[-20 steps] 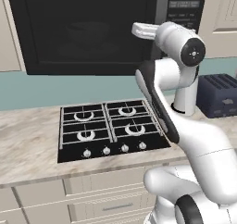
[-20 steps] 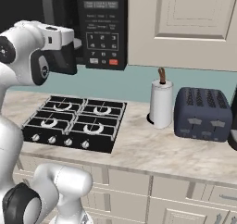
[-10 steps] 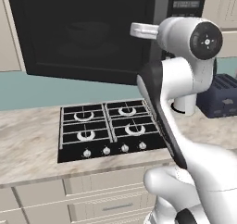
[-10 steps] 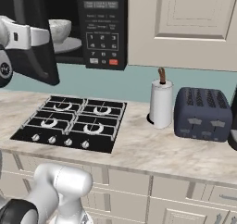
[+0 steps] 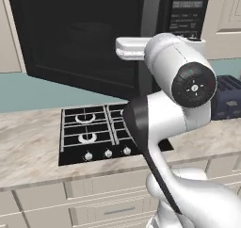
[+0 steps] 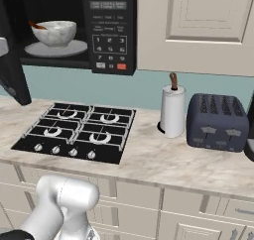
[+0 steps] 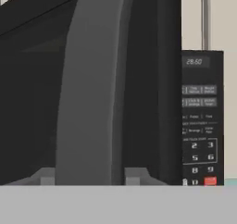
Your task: The microwave is finished heating the chicken drumstick and avocado. Take the bowl containing the food and place it on the dining counter.
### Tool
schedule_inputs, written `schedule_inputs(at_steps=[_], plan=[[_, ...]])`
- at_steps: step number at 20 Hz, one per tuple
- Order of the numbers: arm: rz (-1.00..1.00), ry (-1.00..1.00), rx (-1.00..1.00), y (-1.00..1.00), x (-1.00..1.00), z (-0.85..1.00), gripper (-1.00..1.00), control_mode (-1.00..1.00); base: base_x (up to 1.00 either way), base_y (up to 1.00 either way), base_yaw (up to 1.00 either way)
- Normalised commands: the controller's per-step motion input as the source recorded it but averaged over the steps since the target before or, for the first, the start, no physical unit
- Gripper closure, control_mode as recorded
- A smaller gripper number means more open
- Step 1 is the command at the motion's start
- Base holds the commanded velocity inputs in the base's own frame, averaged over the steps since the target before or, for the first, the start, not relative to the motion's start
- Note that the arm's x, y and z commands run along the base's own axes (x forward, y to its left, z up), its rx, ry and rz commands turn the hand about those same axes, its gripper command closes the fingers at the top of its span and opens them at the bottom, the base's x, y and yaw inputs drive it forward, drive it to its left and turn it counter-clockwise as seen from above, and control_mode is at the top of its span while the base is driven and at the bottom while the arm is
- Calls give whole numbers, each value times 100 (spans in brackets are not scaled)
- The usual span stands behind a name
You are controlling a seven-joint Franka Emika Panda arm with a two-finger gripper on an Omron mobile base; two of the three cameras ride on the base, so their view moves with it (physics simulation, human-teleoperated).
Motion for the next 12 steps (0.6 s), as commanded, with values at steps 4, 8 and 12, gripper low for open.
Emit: schedule_inputs(at_steps=[4,8,12], plan=[[0,-14,-12,31,-100,-1,-100,-100,0,0,0],[0,-9,-12,13,-100,-21,-100,-100,0,0,0],[0,-4,-12,1,-100,-42,-100,-100,0,0,0]])
